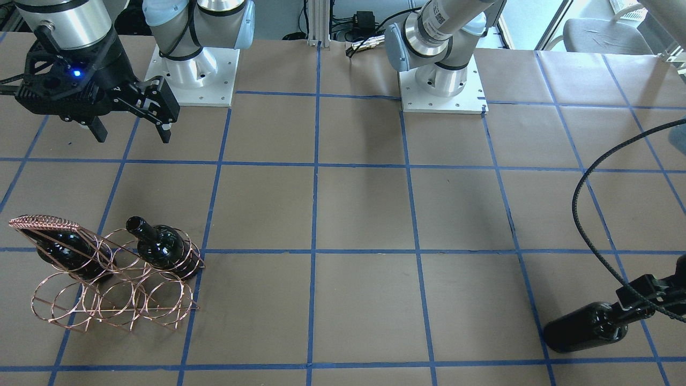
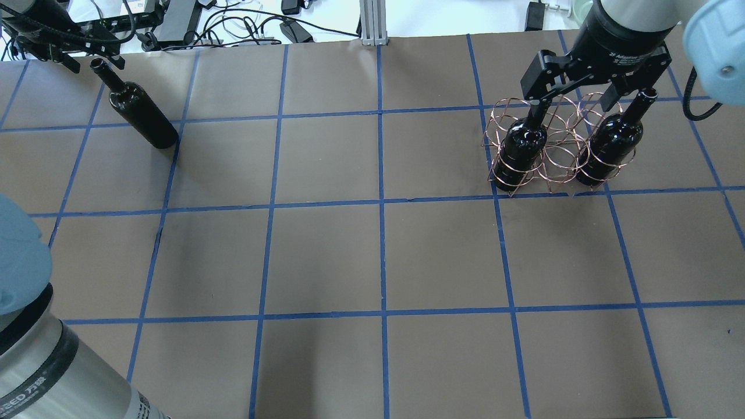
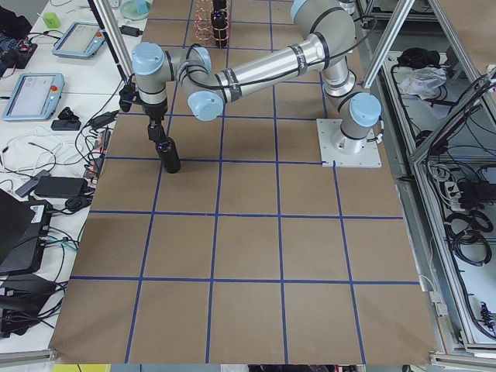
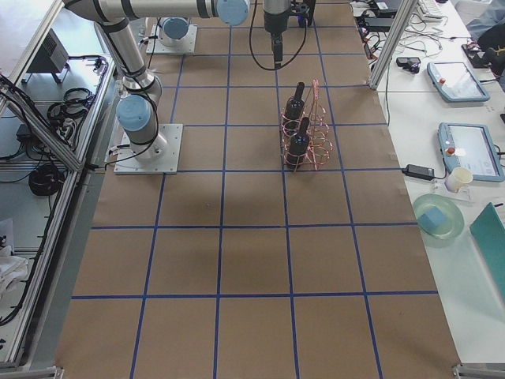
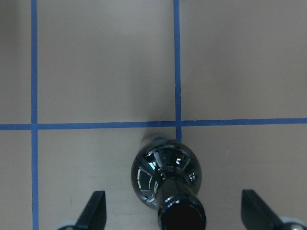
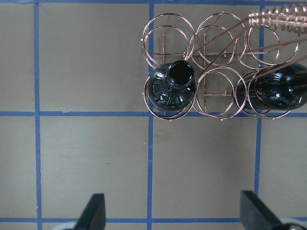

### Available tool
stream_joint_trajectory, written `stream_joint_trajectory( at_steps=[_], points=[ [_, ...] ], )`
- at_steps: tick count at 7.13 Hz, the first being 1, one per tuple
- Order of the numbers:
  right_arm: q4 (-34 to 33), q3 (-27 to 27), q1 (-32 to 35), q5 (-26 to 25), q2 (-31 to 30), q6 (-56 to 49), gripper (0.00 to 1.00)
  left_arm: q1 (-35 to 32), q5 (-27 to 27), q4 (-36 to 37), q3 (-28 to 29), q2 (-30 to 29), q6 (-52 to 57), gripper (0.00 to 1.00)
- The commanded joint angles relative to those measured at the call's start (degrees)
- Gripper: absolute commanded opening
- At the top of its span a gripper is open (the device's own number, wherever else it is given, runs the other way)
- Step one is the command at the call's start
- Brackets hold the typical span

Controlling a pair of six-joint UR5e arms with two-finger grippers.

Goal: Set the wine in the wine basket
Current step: 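Lower the open left gripper around the bottle neck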

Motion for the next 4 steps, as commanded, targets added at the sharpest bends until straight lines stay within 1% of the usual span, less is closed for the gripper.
stream_joint_trajectory(
  at_steps=[1,2,4],
  points=[
    [0.00,0.00,0.00,0.00,0.09,0.00,1.00,-0.01,-0.32,0.94,-0.03,-1.19,-0.28,0.96],
    [0.00,0.00,0.00,0.00,0.09,0.00,1.00,-0.10,-0.15,0.77,-0.29,-1.19,-0.28,0.76],
    [0.00,0.09,0.00,0.00,0.09,0.00,1.00,-0.10,0.20,-0.02,-0.47,-1.11,-0.28,0.74]
  ],
)
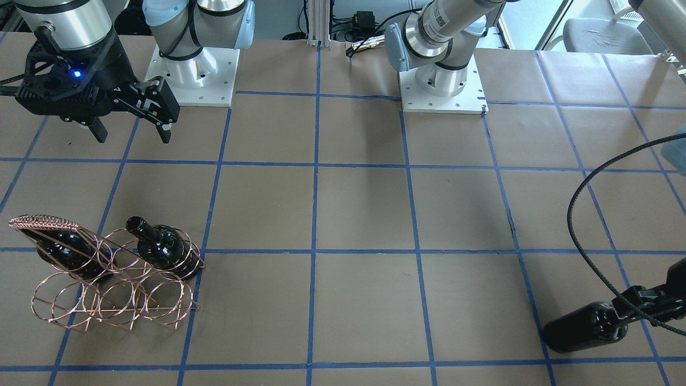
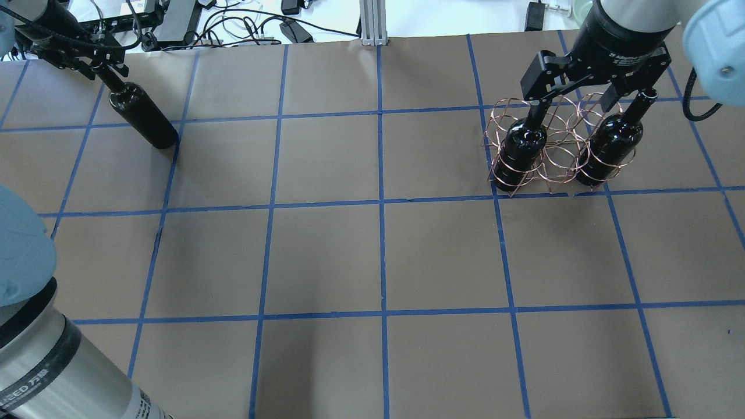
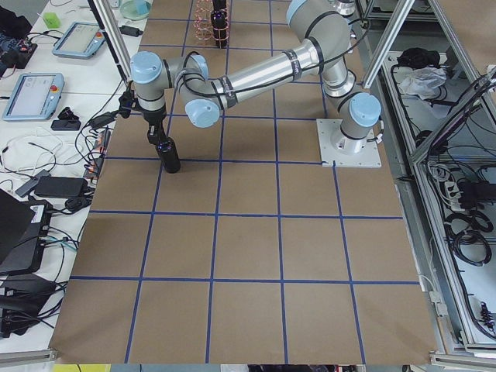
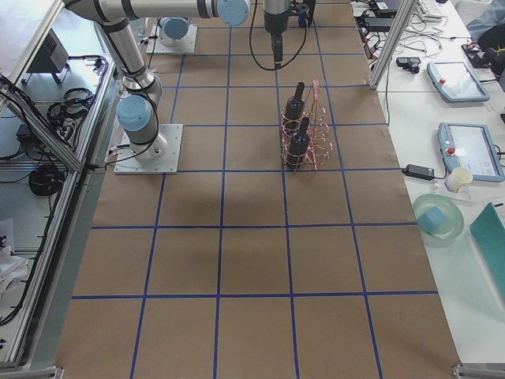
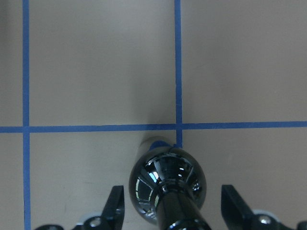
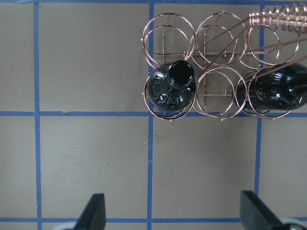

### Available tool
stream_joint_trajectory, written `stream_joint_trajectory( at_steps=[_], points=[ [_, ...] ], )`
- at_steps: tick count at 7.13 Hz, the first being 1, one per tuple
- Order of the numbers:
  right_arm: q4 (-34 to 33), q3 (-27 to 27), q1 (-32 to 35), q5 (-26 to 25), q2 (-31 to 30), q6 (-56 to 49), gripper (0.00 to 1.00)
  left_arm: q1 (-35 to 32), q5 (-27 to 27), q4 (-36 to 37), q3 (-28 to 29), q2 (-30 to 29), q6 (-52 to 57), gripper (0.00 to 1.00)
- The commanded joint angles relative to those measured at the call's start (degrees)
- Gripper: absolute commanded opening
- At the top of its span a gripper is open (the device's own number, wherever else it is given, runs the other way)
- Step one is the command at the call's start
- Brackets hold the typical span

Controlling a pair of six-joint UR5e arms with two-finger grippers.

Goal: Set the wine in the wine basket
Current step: 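Close the left gripper on the bottle neck and lift it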

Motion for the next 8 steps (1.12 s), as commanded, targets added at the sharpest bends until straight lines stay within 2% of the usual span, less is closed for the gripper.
stream_joint_trajectory(
  at_steps=[1,4,5,6,7,8],
  points=[
    [-0.09,0.07,0.00,0.00,0.01,0.00,1.00,-0.01,0.39,-2.03,-0.17,0.29,-0.01,0.72],
    [-0.09,0.07,0.00,0.00,0.01,0.00,1.00,-0.01,0.48,-1.35,-0.08,0.12,0.34,0.67],
    [-0.09,0.16,0.00,0.00,0.01,-0.09,1.00,-0.01,0.21,-1.43,-0.17,0.03,0.17,0.36],
    [-0.26,0.16,0.00,0.00,0.01,0.00,1.00,-0.01,0.21,-1.43,-0.17,0.12,0.17,0.14],
    [-0.26,0.16,0.00,0.09,0.01,0.00,1.00,-0.01,0.21,-1.60,-0.26,0.38,0.17,0.00],
    [-0.26,0.16,0.00,0.09,0.01,0.00,1.00,-0.01,0.13,-1.87,-0.34,0.64,0.17,0.00]
  ],
)
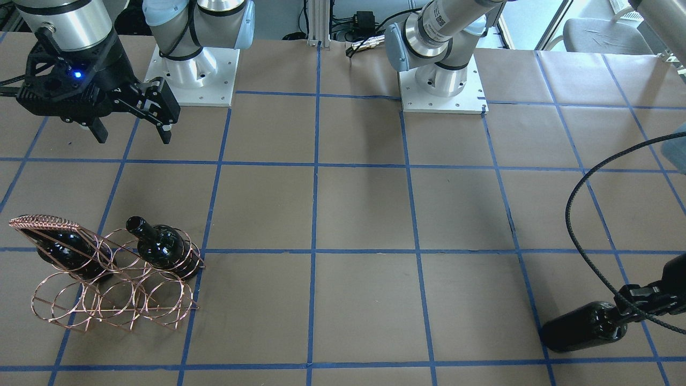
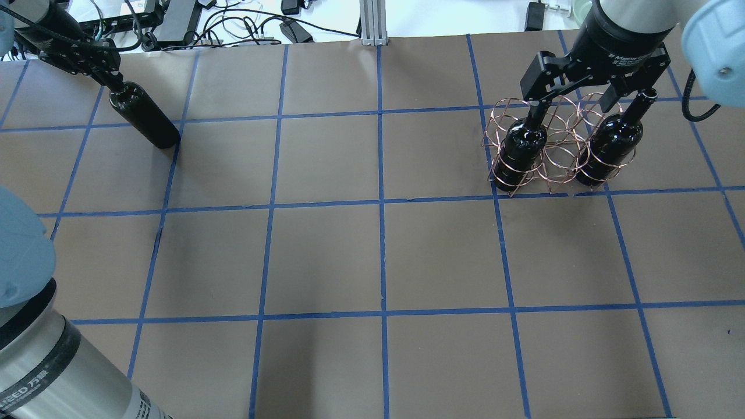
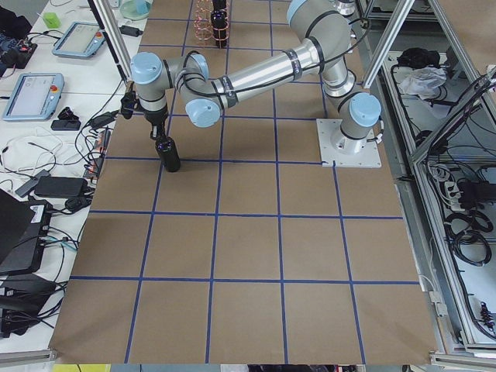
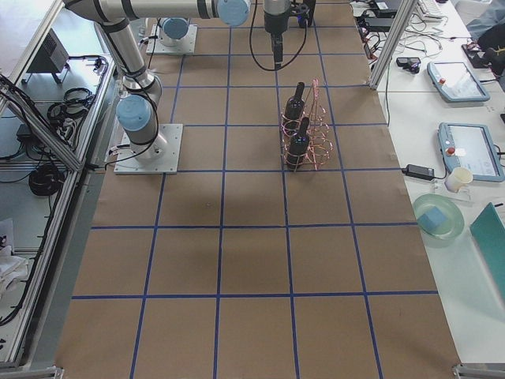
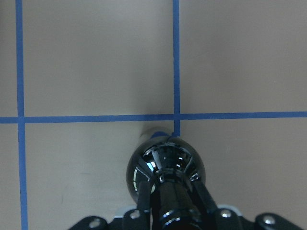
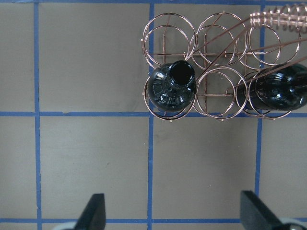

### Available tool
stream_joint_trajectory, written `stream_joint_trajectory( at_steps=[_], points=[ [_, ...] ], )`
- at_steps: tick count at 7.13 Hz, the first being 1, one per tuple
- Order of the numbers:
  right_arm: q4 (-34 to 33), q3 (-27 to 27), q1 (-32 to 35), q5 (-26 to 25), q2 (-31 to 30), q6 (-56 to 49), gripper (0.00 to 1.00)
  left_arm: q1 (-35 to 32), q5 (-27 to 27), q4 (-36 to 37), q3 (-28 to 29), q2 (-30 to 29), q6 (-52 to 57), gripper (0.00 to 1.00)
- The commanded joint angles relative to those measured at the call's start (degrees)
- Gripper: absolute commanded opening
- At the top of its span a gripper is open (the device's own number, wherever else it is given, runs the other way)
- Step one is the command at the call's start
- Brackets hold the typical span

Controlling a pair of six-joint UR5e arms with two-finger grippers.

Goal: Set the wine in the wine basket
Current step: 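Close the left gripper on the bottle neck and lift it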

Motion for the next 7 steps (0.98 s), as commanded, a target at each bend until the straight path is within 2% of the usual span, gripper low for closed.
stream_joint_trajectory(
  at_steps=[1,3,7],
  points=[
    [-0.02,0.01,0.00,0.03,0.00,0.01,1.00,-0.43,0.01,-0.42,-0.08,1.09,-0.09,0.00],
    [-0.02,0.01,0.00,0.03,0.00,0.01,1.00,-5.24,0.63,-0.68,-2.78,5.64,-2.80,0.00],
    [-0.02,0.01,0.00,-0.06,0.00,0.01,1.00,-16.32,0.37,1.06,-13.76,15.40,-23.68,0.00]
  ],
)
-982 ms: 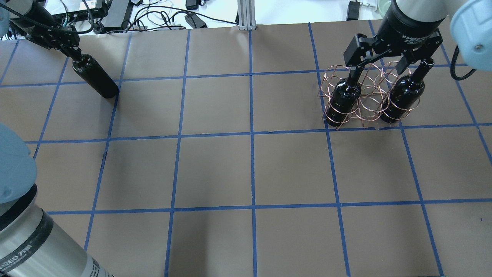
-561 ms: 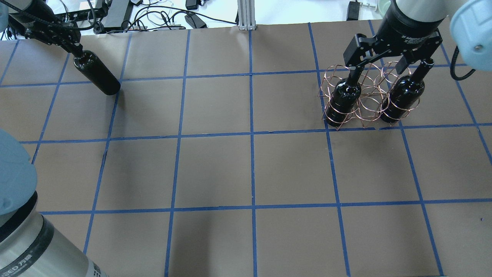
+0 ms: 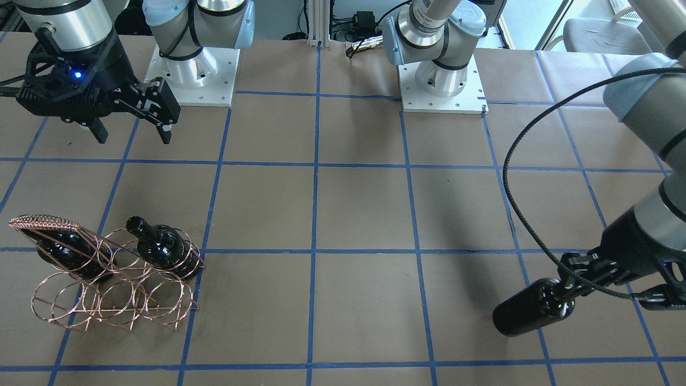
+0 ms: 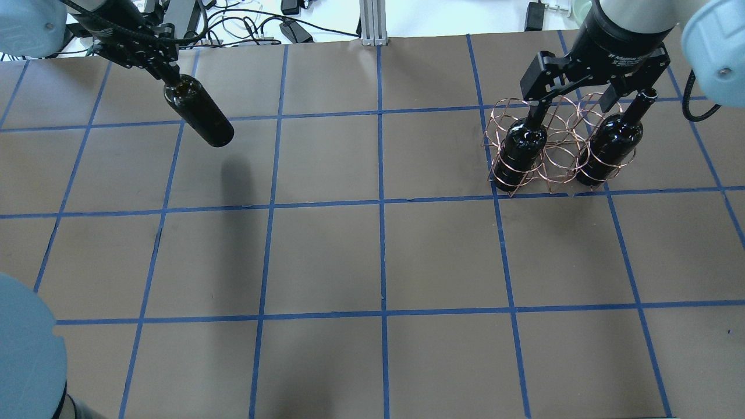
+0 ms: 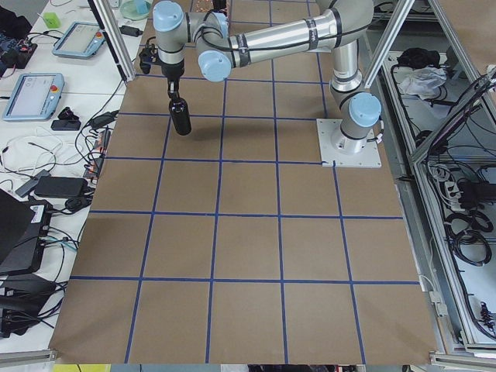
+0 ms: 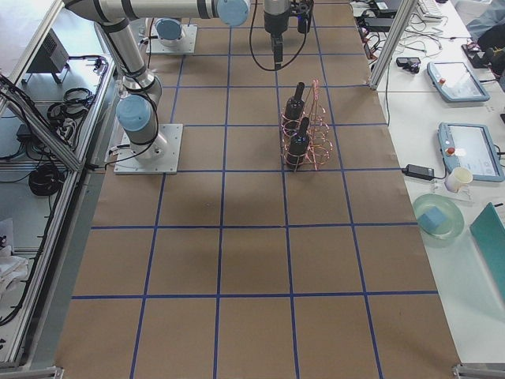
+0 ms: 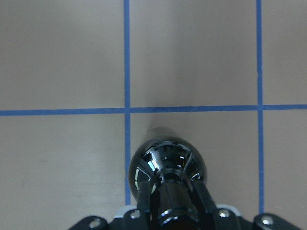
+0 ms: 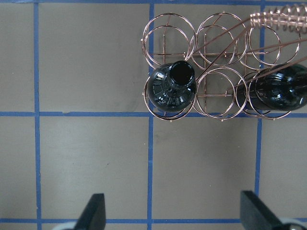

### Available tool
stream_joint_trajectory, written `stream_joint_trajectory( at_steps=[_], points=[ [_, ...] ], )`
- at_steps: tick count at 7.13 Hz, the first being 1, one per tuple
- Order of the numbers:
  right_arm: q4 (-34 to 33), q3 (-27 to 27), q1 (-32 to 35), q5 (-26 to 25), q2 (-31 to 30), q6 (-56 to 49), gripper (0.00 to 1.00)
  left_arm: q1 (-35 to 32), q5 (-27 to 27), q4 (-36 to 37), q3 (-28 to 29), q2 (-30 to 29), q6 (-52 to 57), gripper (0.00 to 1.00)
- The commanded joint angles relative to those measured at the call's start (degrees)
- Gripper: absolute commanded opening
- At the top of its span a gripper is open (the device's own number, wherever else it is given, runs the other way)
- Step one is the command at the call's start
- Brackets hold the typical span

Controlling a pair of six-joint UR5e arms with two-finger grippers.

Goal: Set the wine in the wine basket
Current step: 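Carry the bottle toward the table center and set it upright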

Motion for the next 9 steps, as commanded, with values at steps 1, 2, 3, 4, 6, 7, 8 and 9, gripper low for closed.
stream_joint_trajectory(
  at_steps=[1,2,3,4,6,7,8,9],
  points=[
    [0.00,0.00,0.00,-0.01,0.00,0.02,1.00,-7.39,0.14,2.56,-7.41,5.41,-10.30,0.00],
    [0.00,0.00,0.00,-0.01,0.00,0.02,1.00,-12.30,2.41,6.75,-11.81,7.61,-17.30,0.00],
    [0.00,0.00,0.00,-0.01,0.00,0.02,1.00,-18.09,5.04,8.19,-15.33,9.20,-23.03,0.00],
    [0.00,0.00,0.00,0.07,0.09,0.02,1.00,-21.98,5.76,9.77,-16.58,9.82,-25.95,0.00],
    [-0.35,0.09,0.00,0.08,0.09,0.02,1.00,-26.04,6.12,10.49,-17.12,9.13,-32.03,0.00],
    [-0.35,0.09,0.00,0.08,0.09,0.02,1.00,-27.80,6.04,10.49,-18.17,9.21,-33.79,0.00],
    [-0.35,0.09,0.00,0.08,0.09,0.02,1.00,-28.95,6.04,10.57,-19.31,9.22,-33.89,0.00],
    [-0.35,0.09,0.00,0.08,0.09,0.02,1.00,-29.40,6.04,11.53,-20.28,9.04,-33.89,0.00]
  ],
)
